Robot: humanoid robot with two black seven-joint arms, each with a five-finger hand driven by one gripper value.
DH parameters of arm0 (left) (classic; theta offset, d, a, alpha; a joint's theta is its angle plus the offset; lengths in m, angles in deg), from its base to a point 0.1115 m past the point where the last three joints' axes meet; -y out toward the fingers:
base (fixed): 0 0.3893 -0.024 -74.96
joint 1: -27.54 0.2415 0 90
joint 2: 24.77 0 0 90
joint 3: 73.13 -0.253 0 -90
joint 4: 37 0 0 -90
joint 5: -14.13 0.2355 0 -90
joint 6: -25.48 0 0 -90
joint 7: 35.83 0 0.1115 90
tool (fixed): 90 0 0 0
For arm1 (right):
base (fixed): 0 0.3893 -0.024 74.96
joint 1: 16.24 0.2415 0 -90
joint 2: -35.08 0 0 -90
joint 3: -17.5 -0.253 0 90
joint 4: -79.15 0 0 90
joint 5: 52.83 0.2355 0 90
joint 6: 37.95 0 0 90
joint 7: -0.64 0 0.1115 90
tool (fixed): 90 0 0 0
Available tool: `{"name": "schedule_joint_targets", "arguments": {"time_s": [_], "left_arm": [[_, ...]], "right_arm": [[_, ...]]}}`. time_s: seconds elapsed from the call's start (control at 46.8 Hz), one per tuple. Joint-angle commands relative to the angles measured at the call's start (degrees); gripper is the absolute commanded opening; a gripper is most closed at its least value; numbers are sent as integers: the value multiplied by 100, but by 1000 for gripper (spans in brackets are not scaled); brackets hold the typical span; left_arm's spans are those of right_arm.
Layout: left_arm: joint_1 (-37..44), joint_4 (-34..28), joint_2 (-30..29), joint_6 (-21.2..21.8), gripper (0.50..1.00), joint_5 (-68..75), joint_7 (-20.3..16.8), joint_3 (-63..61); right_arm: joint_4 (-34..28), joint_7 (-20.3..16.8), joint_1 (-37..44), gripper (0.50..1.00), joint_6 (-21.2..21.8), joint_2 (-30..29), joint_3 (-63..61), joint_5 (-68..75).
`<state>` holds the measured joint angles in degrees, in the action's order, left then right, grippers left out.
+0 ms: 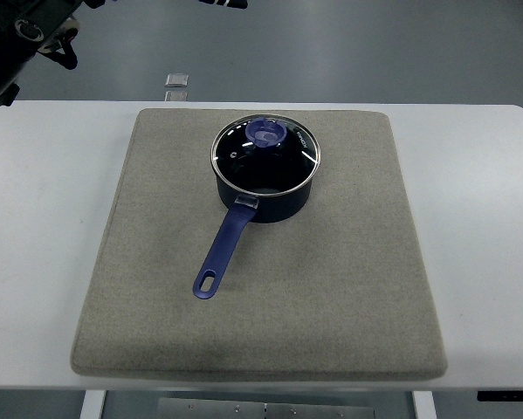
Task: Open pot lid and place left with left hand
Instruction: 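Move the left hand over the saucepan toward the blue lid knob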
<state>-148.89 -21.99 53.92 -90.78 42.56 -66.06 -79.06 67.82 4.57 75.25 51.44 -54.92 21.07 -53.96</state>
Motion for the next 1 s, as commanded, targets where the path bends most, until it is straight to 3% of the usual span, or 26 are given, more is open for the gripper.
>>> {"name": "schedule_joint_targets", "arguments": {"time_s": [0.0, 0.299, 0.47, 0.64, 0.811, 0.982], "left_arm": [[-66, 432, -29, -37, 988, 758, -10, -4], [-391, 1698, -284, 7, 979, 2517, -124, 5], [-436, 2199, -468, 15, 975, 3545, -477, 5], [-418, 2322, -565, 129, 947, 4407, -477, 5], [-348, 2366, -565, 613, 943, 4961, -477, -31], [-348, 2682, -609, 657, 945, 5208, -477, -57]], "right_arm": [[-1, -6, 0, 917, 0, 0, -5, -2], [-1, -6, 0, 917, 0, 0, 3, -2], [-1, -6, 0, 917, 0, 0, 3, -2], [-1, -6, 0, 917, 0, 0, 3, -2], [-1, 3, 0, 917, 0, 0, 3, 7], [8, 3, 0, 917, 0, 0, 3, 7]]}}
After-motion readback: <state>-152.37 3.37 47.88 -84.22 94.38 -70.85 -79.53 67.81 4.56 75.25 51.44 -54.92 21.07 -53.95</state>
